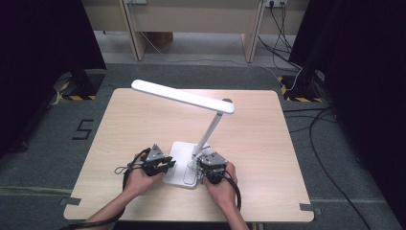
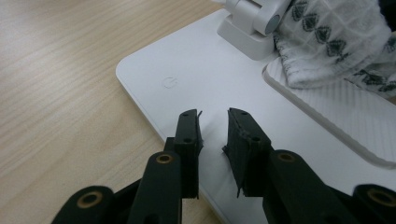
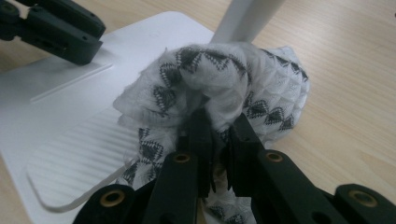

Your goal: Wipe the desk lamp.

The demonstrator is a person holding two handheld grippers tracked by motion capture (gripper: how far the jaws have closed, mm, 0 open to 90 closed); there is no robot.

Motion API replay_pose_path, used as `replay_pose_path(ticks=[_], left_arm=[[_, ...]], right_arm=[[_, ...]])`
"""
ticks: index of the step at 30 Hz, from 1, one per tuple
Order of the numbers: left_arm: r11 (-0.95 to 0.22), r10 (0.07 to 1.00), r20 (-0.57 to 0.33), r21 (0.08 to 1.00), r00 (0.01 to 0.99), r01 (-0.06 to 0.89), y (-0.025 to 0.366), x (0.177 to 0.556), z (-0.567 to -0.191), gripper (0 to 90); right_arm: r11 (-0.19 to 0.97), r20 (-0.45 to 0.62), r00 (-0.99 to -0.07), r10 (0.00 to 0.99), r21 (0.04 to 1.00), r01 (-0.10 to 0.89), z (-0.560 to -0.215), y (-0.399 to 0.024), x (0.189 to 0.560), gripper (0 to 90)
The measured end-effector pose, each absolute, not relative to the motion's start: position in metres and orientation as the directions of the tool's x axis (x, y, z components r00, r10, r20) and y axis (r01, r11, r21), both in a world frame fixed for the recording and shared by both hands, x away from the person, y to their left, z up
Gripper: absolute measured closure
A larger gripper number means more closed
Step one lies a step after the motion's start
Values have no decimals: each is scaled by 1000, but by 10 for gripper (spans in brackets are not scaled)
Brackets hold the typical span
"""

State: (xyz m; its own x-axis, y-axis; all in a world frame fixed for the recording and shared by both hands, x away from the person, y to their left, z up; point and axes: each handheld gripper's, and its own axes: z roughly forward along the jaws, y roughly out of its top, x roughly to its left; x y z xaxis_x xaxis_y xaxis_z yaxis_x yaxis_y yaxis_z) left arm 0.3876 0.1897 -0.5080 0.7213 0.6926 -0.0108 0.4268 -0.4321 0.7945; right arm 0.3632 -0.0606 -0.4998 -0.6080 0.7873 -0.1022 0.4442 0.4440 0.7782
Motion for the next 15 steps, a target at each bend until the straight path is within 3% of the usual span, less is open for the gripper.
replay_pose_path(ticks=[15], left_arm=[[-436,692,-6,793,722,425,189,388,-508,735]], right_arm=[[484,-114,-657,745,770,415,-498,-53,342,833]])
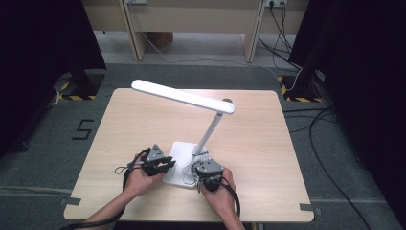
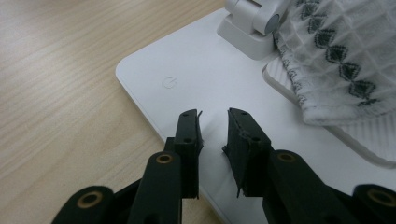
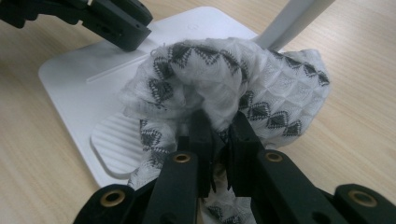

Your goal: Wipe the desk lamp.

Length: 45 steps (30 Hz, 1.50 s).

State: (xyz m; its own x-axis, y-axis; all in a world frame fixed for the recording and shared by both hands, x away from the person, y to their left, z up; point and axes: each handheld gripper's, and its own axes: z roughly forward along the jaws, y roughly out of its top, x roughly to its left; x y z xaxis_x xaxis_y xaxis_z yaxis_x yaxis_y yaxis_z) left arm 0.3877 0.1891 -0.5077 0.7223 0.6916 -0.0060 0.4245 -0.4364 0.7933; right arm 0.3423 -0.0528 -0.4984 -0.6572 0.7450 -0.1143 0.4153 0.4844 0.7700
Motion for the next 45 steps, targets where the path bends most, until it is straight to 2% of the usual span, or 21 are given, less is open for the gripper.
replay_pose_path(ticks=[29,36,45], left_arm=[[-447,689,4,789,725,421,189,388,-507,735],[-447,688,1,788,725,423,189,388,-507,735],[-444,691,2,790,722,423,189,388,-507,727]], right_arm=[[536,-91,-745,661,752,384,-488,-41,304,831],[515,-79,-749,658,772,372,-479,-38,306,830],[494,-119,-721,682,803,334,-462,-33,323,827]])
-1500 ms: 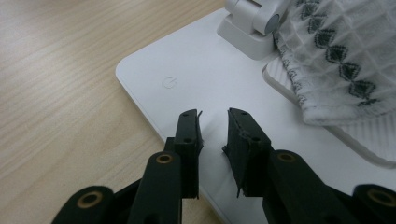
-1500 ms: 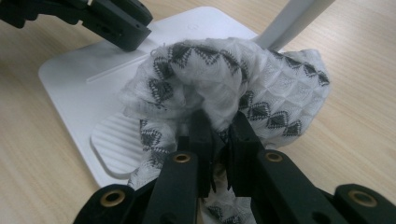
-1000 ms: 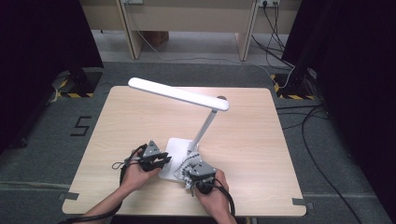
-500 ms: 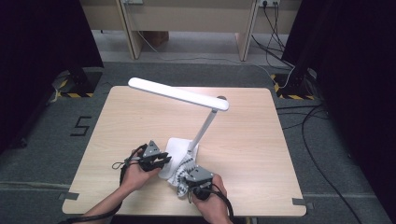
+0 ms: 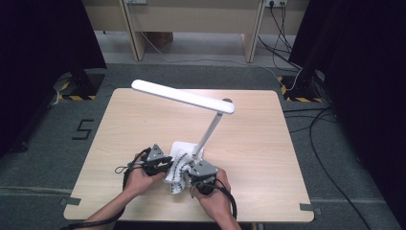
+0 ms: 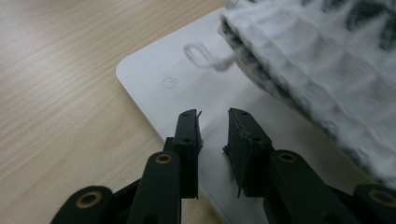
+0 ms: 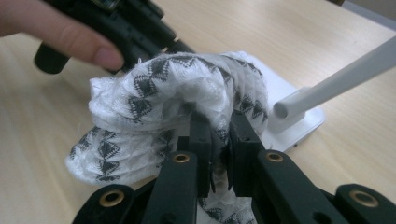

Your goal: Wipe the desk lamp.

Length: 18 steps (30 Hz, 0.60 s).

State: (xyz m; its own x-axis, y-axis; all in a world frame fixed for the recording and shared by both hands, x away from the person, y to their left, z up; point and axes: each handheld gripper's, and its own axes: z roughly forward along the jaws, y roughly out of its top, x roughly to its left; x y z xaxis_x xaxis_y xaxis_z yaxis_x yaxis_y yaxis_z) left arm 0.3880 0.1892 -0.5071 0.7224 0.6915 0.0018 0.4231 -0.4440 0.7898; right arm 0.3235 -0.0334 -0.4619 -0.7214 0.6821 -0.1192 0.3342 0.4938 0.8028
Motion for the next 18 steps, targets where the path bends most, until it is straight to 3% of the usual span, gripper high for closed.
replay_pose_path(ticks=[10,18], left_arm=[[-442,710,0,778,704,447,195,388,-504,672],[-321,773,-11,856,635,406,216,398,-456,589]], right_arm=[[503,-141,-695,705,791,350,-470,-24,352,824],[502,-133,-698,703,789,355,-481,-18,355,822]])
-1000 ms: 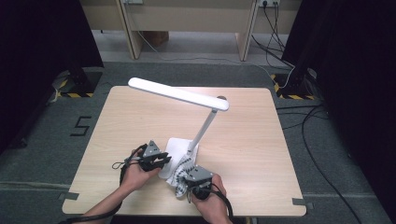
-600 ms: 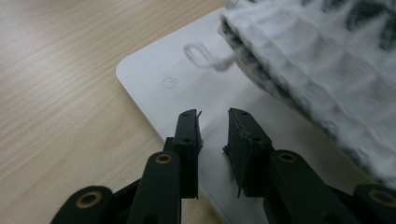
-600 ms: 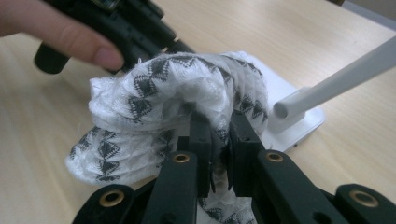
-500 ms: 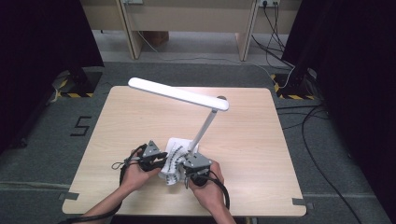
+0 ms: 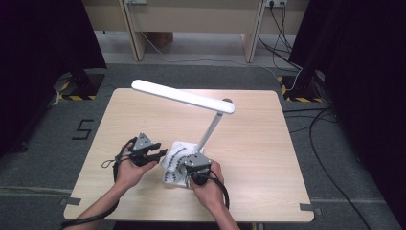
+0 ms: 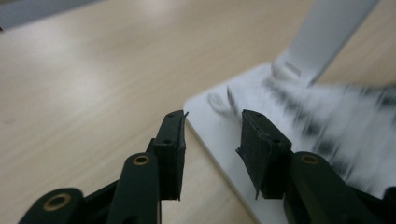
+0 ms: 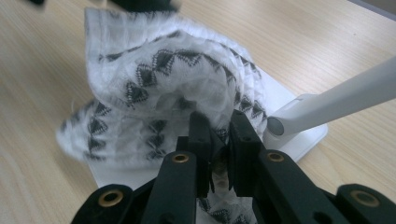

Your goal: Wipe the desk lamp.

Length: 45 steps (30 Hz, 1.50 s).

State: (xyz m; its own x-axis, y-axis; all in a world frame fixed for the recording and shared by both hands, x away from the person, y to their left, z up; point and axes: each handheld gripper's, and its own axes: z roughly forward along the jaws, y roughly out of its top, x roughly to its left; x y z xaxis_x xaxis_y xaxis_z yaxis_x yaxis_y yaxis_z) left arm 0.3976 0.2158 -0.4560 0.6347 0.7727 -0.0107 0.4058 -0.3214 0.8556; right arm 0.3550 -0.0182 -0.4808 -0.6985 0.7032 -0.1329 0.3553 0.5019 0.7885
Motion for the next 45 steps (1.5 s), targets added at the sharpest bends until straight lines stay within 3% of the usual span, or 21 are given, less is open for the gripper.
replay_pose_path(ticks=[7,17,31,35,41,45], left_arm=[[-298,751,4,894,660,334,207,400,-420,531],[-297,768,-7,882,640,365,219,401,-427,531],[-303,775,-9,872,631,384,225,399,-435,523],[-296,782,-9,874,623,385,229,399,-434,521],[-272,797,-15,884,604,381,236,401,-434,520],[-277,796,-14,880,605,385,238,401,-436,519]], right_arm=[[503,-122,-704,700,784,365,-487,-9,360,820],[531,-105,-740,664,763,368,-491,1,359,824],[591,-27,-849,528,729,345,-479,21,327,824],[566,-79,-813,577,756,329,-472,20,338,822],[482,-159,-658,736,806,343,-464,11,372,811],[463,-184,-591,786,808,365,-468,13,388,813]])
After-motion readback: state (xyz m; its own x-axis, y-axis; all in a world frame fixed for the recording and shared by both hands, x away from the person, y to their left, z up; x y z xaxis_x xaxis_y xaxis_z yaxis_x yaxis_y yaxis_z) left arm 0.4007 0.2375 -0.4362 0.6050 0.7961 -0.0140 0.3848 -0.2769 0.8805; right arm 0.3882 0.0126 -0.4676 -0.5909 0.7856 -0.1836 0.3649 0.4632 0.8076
